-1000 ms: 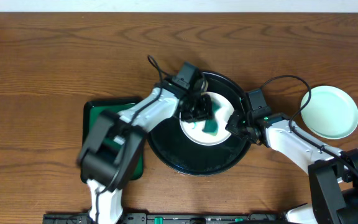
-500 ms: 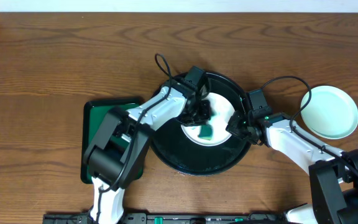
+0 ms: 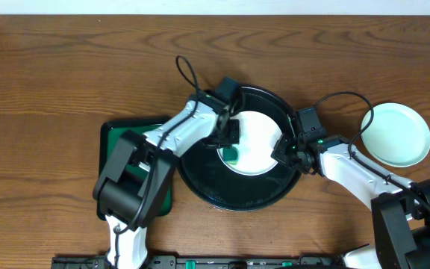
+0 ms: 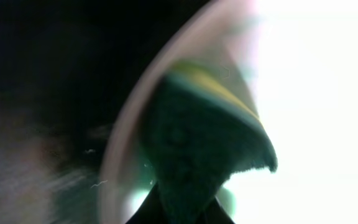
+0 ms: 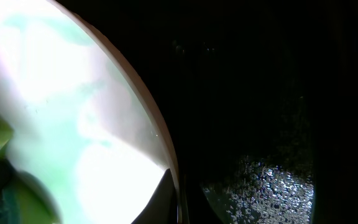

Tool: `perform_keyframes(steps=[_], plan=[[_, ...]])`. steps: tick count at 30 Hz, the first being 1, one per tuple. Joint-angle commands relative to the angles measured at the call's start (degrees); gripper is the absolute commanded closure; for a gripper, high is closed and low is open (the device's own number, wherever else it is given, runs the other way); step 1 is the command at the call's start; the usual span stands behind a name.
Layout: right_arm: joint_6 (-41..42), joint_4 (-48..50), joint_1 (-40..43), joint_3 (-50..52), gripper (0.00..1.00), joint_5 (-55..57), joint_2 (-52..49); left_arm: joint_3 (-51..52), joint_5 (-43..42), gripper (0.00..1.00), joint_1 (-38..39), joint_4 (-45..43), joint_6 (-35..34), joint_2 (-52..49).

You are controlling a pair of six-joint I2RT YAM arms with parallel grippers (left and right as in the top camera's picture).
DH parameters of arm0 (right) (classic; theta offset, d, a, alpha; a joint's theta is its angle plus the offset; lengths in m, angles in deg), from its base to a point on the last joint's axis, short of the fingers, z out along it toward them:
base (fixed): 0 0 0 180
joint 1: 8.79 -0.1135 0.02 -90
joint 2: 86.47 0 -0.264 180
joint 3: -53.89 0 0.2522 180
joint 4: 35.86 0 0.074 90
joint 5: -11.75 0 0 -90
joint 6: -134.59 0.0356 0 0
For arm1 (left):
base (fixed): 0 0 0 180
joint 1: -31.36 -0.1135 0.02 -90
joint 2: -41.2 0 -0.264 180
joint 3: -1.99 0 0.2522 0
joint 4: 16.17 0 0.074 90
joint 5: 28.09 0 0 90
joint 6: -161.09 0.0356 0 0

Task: Clean dirty plates on tray and stack at the side
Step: 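Scrub the white plate surface with the sponge in the left gripper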

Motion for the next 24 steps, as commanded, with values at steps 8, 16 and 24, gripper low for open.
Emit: perform_keyframes(steps=[8, 16, 24], plan=[[-0.6, -2.6, 0.9, 1.6, 0.99, 3.3, -0.4, 4.6, -34.6, 0.93, -0.3, -15.0, -3.8, -7.1], [-0.6, -2.7, 0.9, 1.6, 0.99, 3.3, -0.4, 4.6, -40.2, 0.93, -0.3, -24.7, -11.6, -7.2], [-0.6, -4.0, 0.9, 1.6, 0.99, 3.3, -0.4, 4.6, -27.3, 0.93, -2.2, -31.0, -18.6, -7.4]])
